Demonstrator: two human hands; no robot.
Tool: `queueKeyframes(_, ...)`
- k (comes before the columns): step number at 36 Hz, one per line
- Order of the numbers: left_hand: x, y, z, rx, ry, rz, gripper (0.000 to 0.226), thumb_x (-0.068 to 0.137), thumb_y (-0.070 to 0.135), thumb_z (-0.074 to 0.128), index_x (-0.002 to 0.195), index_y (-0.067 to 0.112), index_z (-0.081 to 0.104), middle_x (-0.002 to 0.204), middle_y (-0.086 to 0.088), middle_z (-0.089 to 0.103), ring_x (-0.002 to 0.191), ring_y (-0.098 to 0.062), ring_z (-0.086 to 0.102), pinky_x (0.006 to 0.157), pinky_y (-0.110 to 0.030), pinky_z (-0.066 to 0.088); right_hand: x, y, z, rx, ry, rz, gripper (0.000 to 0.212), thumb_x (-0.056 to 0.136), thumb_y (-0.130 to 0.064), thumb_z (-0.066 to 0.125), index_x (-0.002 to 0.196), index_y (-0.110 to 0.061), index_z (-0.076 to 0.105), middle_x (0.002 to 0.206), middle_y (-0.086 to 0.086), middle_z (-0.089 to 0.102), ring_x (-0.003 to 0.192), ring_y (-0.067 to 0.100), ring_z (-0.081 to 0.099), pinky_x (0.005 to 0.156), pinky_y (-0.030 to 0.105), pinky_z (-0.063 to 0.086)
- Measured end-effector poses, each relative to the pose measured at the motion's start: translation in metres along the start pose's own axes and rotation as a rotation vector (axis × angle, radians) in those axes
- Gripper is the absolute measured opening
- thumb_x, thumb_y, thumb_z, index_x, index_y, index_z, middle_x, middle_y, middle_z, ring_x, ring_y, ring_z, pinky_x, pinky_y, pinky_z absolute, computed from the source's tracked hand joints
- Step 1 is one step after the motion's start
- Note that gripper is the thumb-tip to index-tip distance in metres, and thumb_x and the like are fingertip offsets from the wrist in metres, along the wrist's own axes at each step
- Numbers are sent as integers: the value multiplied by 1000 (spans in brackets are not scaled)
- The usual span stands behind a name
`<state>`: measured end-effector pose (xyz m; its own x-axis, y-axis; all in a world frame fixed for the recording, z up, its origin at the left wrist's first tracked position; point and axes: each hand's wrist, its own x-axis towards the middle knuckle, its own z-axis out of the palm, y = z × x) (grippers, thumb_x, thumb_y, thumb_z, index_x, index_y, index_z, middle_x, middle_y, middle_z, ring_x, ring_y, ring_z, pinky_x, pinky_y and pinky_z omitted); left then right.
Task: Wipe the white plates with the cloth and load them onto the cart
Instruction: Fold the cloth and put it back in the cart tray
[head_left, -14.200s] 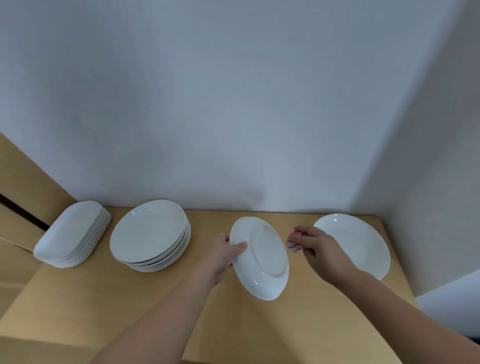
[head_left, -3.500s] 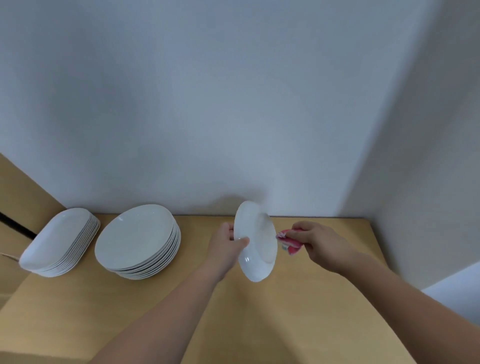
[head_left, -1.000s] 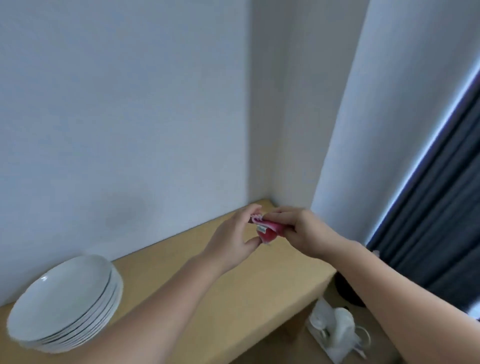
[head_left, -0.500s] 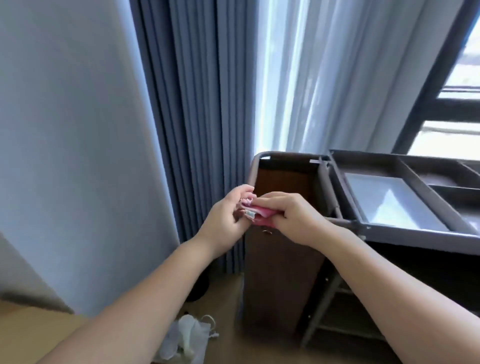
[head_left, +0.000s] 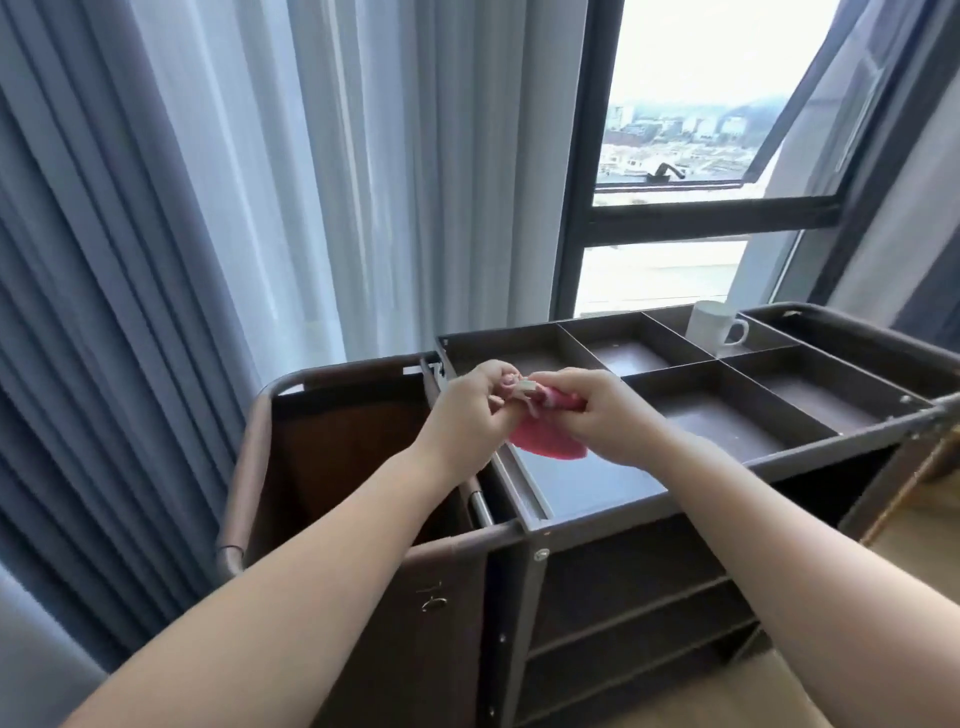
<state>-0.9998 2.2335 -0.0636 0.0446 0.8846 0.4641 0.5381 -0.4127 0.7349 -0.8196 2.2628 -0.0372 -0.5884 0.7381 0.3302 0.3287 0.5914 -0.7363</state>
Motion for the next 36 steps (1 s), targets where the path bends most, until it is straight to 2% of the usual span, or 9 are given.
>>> queueKeyframes(2,19,-12,7,-24,-45,-10,4,90,25,66,91,25,62,73,9,67,69,-4,64,60,-10,47,10,19,-12,-23,-5,71,25,86,2,61,104,-13,73,95,10,72,88,21,65,83,37,52)
queueKeyframes(6,49,-31,15,-92,-113,-60,15,86,32,72,85,24,60,70,10,68,67,-4,65,59,-10,48,28,50,-31,14,3,139,23,91,-9,63,110,-18,73,101,4,74,103,28,65,96,44,50)
queueKeyframes(12,78,-50,31,-241,-229,-201,23,79,31,69,96,24,55,85,4,67,80,-8,64,77,-25,53,52,77,-35,111,-3,178,29,100,-17,51,107,-34,73,99,-10,74,92,3,67,79,20,53)
queueKeyframes(19,94,-43,37,-435,-494,-350,56,78,12,58,132,11,43,120,-9,59,113,-19,58,106,-38,45,79,114,-43,397,-48,250,33,102,-13,45,95,-29,74,97,1,75,92,12,69,76,20,53)
queueKeyframes(22,101,-39,46,-429,-419,-391,46,86,-6,51,130,3,44,111,-11,57,103,-20,56,105,-44,43,89,131,-49,518,-104,323,29,102,-14,45,97,-21,72,93,3,75,85,13,69,67,20,53)
queueKeyframes(26,110,-38,67,-228,-220,-367,23,92,8,64,114,6,57,103,-10,69,92,-15,65,91,-36,54,100,149,-56,454,-189,323,26,103,-18,44,97,-18,70,84,0,72,74,10,64,61,18,49)
queueKeyframes(30,114,-37,92,-142,-28,-424,12,91,13,66,102,10,61,95,-8,70,88,-19,70,80,-36,60,106,170,-63,194,-163,299,22,99,-27,51,98,-12,66,88,13,67,80,22,61,75,43,55)
queueKeyframes(33,112,-35,110,-136,106,-500,16,92,17,65,105,8,61,97,-8,70,89,-19,71,74,-32,61,102,177,-74,151,-160,329,28,99,-34,49,91,-12,65,92,13,68,80,22,65,72,43,59)
queueKeyframes(36,108,-31,128,-208,234,-575,20,94,17,63,108,3,60,99,-12,70,88,-20,71,68,-25,60,91,175,-86,383,-467,307,33,99,-47,45,101,-24,70,93,12,74,83,23,71,71,39,59)
